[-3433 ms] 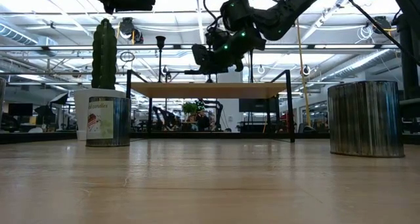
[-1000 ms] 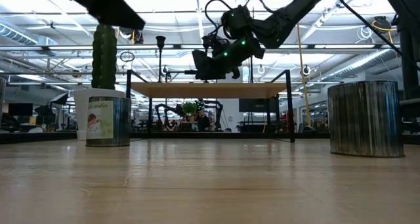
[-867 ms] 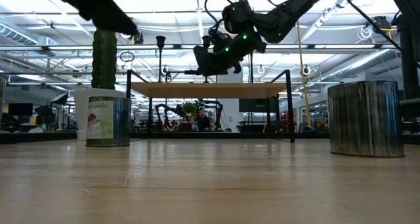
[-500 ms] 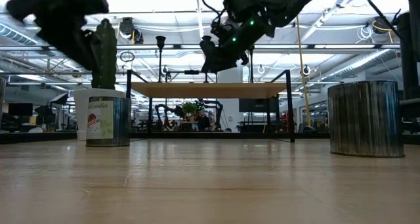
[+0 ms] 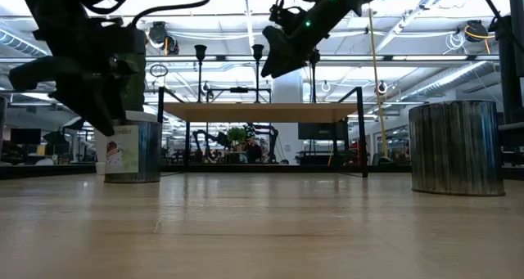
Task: Pick & Place candle stick holders
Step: Put the top green scented candle on the shelf
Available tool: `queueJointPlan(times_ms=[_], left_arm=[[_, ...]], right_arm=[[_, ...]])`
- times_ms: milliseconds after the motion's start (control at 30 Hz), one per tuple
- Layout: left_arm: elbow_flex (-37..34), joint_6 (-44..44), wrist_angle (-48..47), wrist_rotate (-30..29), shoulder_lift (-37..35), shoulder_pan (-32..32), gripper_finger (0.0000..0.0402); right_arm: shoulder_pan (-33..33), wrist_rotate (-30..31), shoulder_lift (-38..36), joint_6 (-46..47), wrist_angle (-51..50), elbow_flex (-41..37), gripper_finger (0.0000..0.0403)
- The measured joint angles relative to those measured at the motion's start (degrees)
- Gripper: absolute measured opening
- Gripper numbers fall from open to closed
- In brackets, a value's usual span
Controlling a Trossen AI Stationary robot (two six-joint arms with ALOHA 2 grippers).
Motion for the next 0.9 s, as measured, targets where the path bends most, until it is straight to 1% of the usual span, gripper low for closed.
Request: queueJointPlan(times_ms=[67, 133, 267, 333, 367, 400, 500, 600, 667, 767, 900], left_arm=[[0.0, 0.7, 0.1, 0.7, 0.5, 0.0, 0.0163], [0.0, 1.4, 0.0, 0.8, 0.5, -0.2, 0.0141], [0.0, 0.8, 1.5, 0.3, 0.5, 0.1, 0.0069], [0.1, -0.7, 2.6, 1.0, 0.5, 0.4, 0.0027], [0.1, -1.3, 2.9, 1.9, 0.5, 0.5, 0.0015], [0.1, -1.9, 2.9, 1.5, 0.6, 0.5, 0.0011], [0.2, -3.8, 5.1, 2.9, 0.6, 0.4, 0.0008], [3.0, -5.1, 6.2, 4.7, 0.6, 0.1, 0.0006], [6.4, -6.7, 6.4, 3.8, 0.6, 0.4, 0.0005], [13.1, -7.4, 5.5, 3.3, 0.6, 1.6, 0.0005], [23.2, -8.9, 3.3, 3.0, 0.5, 5.7, 0.0004]], right_arm=[[0.7, 0.0, 0.0, 0.0, -1.2, 0.0, 0.0199], [1.4, -0.1, -0.5, 0.0, -2.6, 0.0, 0.0199], [2.8, 0.0, -0.9, -1.2, -4.6, 0.0, 0.0199], [3.6, -0.1, -1.0, -1.5, -6.8, 0.0, 0.0199], [4.0, -0.1, -1.4, -1.5, -7.9, -0.1, 0.0199], [4.4, -0.1, -1.8, -1.5, -8.7, -0.1, 0.0199], [5.5, 0.0, -2.4, -1.6, -9.3, 0.2, 0.0199], [6.5, -0.1, -3.6, -2.0, -11.5, -0.2, 0.0199], [7.0, 0.0, -4.3, -2.9, -10.6, 0.1, 0.0199], [7.6, 0.0, -6.3, -3.1, -13.0, -0.1, 0.0199], [8.2, -0.1, -8.3, -3.0, -13.0, -0.1, 0.0199]])
